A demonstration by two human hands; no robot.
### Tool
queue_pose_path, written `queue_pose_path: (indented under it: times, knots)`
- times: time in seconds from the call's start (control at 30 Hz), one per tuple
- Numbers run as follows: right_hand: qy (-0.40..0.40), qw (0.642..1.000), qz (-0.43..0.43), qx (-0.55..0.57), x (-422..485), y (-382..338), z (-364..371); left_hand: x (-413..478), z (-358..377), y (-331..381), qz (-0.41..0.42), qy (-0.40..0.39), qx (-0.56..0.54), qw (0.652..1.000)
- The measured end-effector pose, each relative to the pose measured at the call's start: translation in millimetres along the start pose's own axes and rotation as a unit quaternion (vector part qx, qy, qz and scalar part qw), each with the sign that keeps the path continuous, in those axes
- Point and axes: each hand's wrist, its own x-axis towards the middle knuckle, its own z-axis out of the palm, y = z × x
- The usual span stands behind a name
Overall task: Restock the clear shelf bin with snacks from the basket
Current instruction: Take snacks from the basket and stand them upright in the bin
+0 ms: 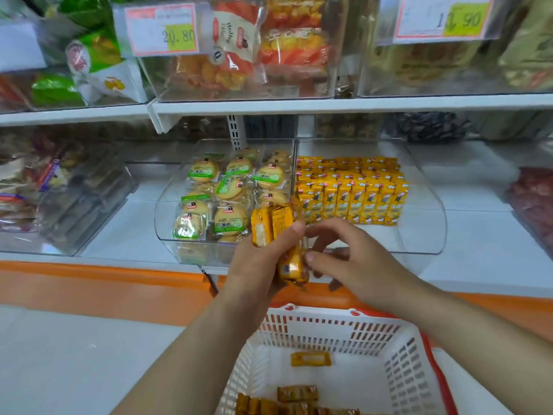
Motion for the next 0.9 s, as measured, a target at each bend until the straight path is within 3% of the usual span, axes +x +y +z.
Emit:
queue_pose_path:
  times: [0.17,0.4,0.7,0.9]
  knots:
    - [-0.001,0.999,0.039,0.029,-3.5,1.3,-4.6,-2.3,7.8,-3.9,-0.014,-0.017,-0.031,0.999]
    - [-0.01,0.986,0.07,0.15,-4.2,9.3,-3.8,-1.0,7.2,-13.6,-0.035,-0.046,-0.056,0.997]
    - [0.028,0.993,0.023,0.11,1.7,7.0,5.5,1.9,-1.7,-5.6,-0.026,-0.014,-0.04,0.999]
    - [0.017,0.989,0.051,0.135,12.0,7.8,1.0,0.6,-8.2,-1.8,-0.029,-0.005,-0.018,0.999]
